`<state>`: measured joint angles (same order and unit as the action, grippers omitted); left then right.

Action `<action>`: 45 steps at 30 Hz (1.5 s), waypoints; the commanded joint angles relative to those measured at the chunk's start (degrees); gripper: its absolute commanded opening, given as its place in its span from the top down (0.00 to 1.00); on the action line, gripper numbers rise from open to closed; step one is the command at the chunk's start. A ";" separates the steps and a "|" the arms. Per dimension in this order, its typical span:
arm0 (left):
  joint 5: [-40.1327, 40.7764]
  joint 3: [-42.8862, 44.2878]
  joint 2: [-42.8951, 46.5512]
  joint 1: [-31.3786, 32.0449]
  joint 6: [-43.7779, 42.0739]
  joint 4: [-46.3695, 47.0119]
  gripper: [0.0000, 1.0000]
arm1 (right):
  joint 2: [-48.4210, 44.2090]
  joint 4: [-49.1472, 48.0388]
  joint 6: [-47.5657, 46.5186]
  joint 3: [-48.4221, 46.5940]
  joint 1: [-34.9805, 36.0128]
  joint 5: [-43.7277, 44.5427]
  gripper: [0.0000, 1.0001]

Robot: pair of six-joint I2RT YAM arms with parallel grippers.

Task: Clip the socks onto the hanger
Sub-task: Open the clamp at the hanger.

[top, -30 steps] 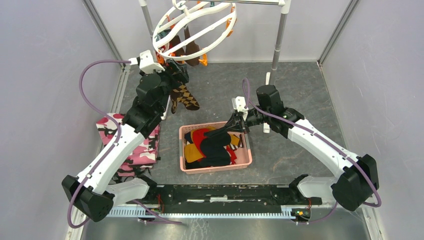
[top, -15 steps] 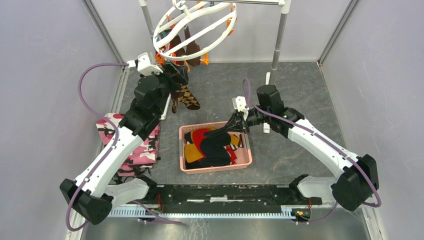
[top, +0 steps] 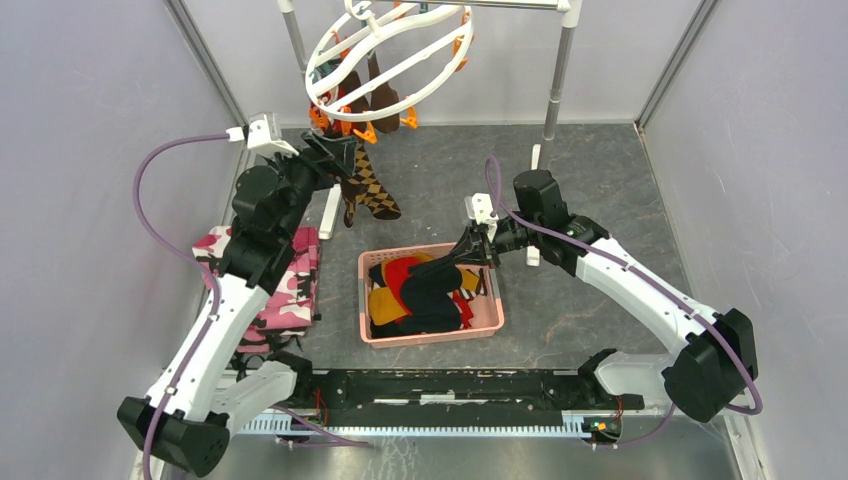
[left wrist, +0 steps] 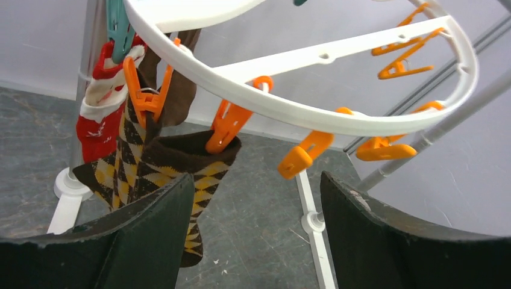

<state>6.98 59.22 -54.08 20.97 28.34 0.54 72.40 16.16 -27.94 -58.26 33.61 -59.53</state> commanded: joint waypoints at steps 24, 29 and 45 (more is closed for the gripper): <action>61.12 34.58 -21.43 35.01 -1.52 -31.09 0.27 | 0.46 1.83 -1.75 -1.67 -0.84 -2.87 1.00; 65.16 34.51 -23.29 34.69 -5.28 -28.42 0.31 | 0.94 2.24 -1.98 -1.73 -0.98 -3.05 1.00; 59.80 38.16 -28.35 29.46 -4.32 -26.57 0.35 | 1.87 2.99 -2.37 -2.22 -1.22 -3.63 1.00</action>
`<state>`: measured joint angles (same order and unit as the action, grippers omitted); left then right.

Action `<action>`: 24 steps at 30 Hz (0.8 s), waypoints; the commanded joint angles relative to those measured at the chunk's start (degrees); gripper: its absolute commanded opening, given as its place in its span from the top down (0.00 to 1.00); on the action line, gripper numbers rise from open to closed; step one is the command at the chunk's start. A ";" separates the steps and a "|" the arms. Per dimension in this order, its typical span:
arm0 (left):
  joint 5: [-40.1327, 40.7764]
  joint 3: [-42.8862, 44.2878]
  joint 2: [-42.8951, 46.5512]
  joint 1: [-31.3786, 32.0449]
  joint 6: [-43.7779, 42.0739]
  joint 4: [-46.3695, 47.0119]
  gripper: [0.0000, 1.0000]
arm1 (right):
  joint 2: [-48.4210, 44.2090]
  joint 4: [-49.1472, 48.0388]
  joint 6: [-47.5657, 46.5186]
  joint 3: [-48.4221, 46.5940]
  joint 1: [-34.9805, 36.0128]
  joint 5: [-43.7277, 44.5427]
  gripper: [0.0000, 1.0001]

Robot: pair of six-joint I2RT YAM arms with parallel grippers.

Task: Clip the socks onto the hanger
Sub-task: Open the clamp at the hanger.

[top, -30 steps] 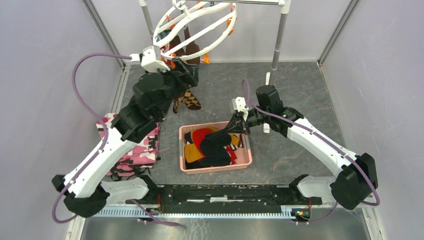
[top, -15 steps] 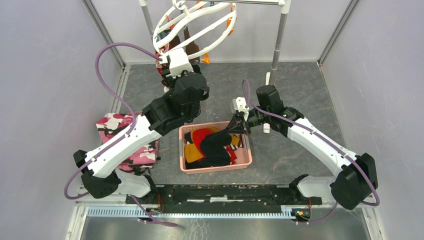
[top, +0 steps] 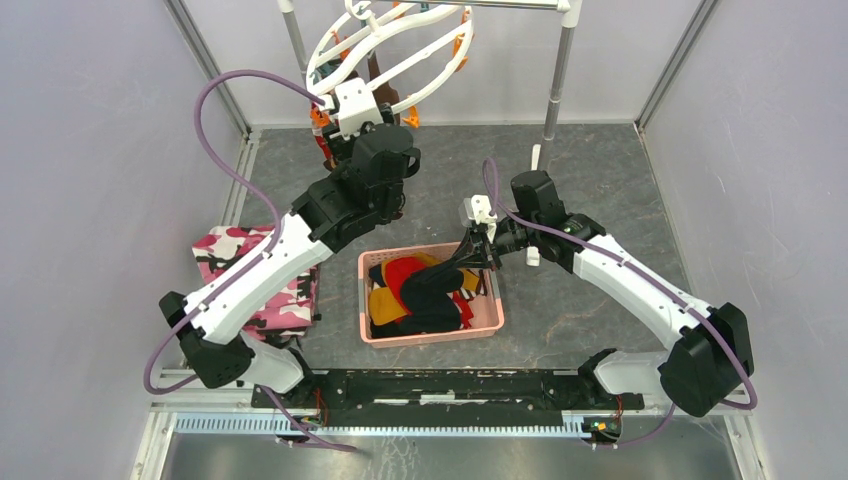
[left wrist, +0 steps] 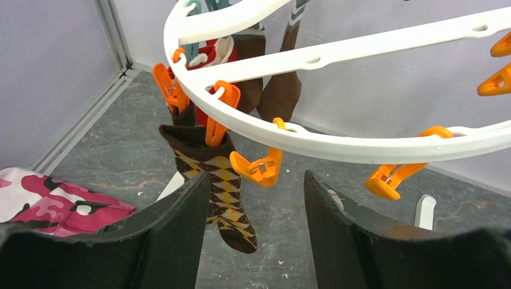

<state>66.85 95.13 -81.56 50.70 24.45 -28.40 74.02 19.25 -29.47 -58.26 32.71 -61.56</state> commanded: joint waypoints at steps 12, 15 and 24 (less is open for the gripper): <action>0.96 0.44 -3.12 -2.91 0.36 4.31 0.34 | 0.16 0.72 -1.46 -2.55 -0.51 -1.98 1.00; 0.09 -0.43 -3.25 -4.17 -0.10 5.96 0.35 | 0.26 0.77 -1.55 -2.53 -0.56 -2.07 1.00; -1.38 -2.05 -3.42 -5.59 -2.45 10.91 0.35 | 0.57 1.04 -1.63 -2.72 -0.64 -2.27 1.00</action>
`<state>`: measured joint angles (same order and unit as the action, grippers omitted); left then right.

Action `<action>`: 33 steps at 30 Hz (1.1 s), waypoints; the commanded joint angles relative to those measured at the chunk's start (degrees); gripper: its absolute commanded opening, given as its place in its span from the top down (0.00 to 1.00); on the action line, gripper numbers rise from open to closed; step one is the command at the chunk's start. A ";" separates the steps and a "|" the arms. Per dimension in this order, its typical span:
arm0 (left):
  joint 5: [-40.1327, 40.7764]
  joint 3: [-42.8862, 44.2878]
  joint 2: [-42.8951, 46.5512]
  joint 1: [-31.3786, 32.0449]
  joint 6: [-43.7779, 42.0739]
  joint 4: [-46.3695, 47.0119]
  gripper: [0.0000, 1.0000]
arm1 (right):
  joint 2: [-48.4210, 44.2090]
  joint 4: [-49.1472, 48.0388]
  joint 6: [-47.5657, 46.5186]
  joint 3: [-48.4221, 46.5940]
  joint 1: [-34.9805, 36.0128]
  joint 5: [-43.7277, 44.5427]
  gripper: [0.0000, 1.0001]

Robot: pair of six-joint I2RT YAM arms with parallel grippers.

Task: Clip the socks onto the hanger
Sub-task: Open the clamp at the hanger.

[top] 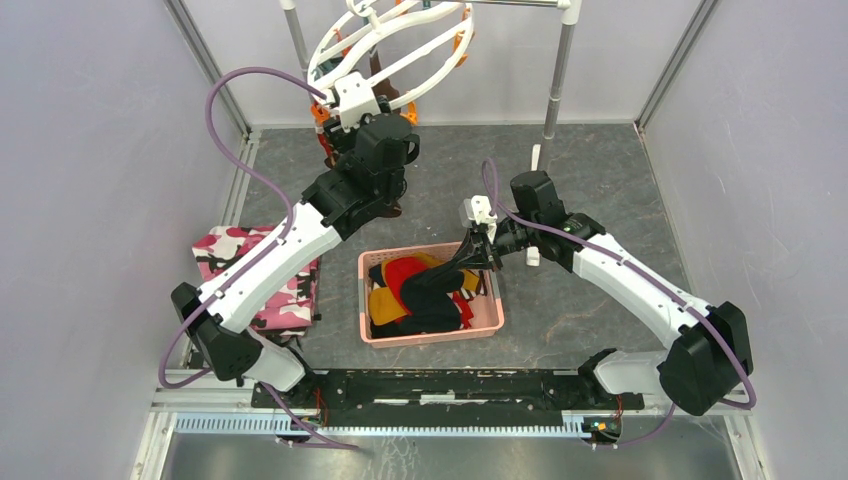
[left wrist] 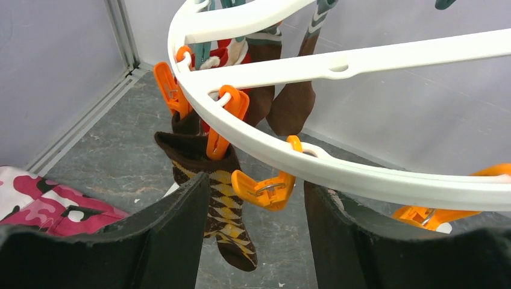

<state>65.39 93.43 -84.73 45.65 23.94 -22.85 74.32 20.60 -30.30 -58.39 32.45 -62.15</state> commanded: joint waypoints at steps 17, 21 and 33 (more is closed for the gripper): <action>-1.78 -3.38 1.21 -2.22 -2.94 8.77 0.61 | 0.49 0.14 -1.15 -2.66 -0.66 -2.17 1.00; -2.56 -3.68 1.87 -2.40 -2.94 8.80 0.70 | 0.65 0.23 -1.15 -2.78 -0.60 -2.27 1.00; -5.41 -4.68 4.38 -2.41 -1.07 7.82 0.83 | 1.01 -2.49 0.25 -2.53 -0.73 2.80 1.00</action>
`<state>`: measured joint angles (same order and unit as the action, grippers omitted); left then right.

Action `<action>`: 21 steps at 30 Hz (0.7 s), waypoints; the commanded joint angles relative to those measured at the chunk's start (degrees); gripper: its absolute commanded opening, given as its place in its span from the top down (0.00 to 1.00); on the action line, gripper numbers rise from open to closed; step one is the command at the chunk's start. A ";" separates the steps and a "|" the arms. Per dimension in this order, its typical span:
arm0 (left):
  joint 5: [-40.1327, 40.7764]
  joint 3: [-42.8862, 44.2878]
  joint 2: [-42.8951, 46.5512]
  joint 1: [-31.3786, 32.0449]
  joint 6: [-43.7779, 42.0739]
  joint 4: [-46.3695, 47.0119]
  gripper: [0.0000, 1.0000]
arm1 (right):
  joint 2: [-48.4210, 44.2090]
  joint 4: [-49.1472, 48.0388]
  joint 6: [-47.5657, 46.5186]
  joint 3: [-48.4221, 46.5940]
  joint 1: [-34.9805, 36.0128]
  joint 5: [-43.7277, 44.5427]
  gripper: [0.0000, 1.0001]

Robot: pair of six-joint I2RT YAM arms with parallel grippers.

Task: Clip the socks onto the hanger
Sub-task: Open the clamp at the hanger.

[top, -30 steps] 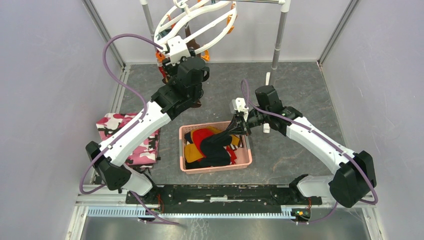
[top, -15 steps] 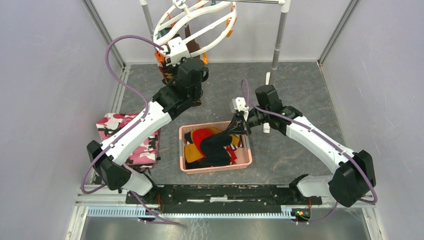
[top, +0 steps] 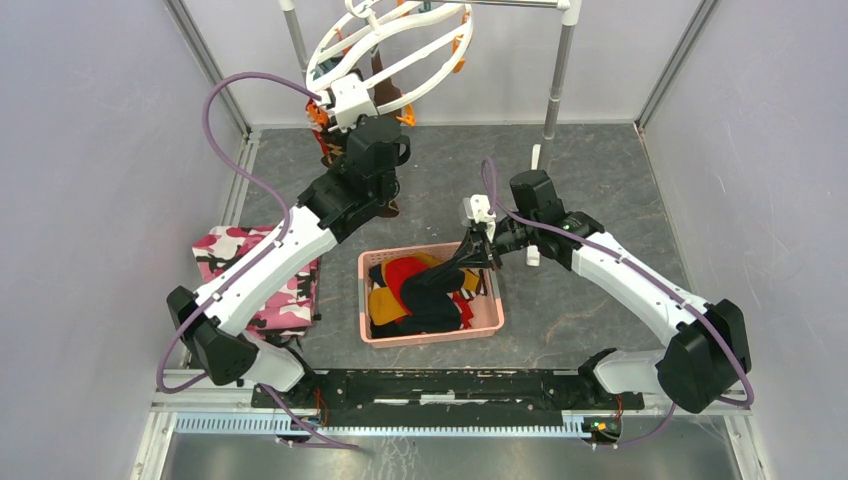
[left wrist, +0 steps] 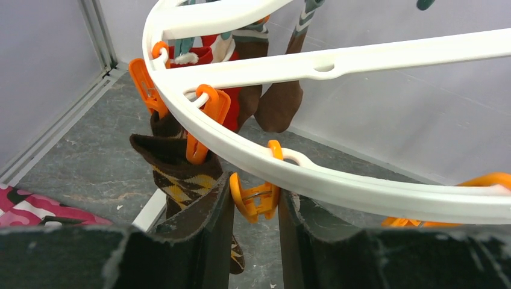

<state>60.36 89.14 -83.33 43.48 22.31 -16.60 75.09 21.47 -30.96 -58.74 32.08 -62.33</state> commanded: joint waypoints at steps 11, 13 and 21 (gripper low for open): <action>-4.80 -1.48 5.39 -1.56 3.26 0.48 0.89 | 9.47 -17.00 12.95 -13.41 -0.05 6.62 1.00; -5.68 -1.64 5.58 -2.03 3.88 0.30 0.90 | 10.37 -22.36 16.61 -13.53 0.04 9.32 1.00; -7.77 -2.07 6.38 -2.35 5.98 -0.80 0.84 | 14.83 -23.68 20.30 -18.63 0.24 13.62 1.00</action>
<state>53.49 87.42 -79.05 41.47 24.73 -17.61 88.82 1.41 -14.48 -73.34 32.14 -51.03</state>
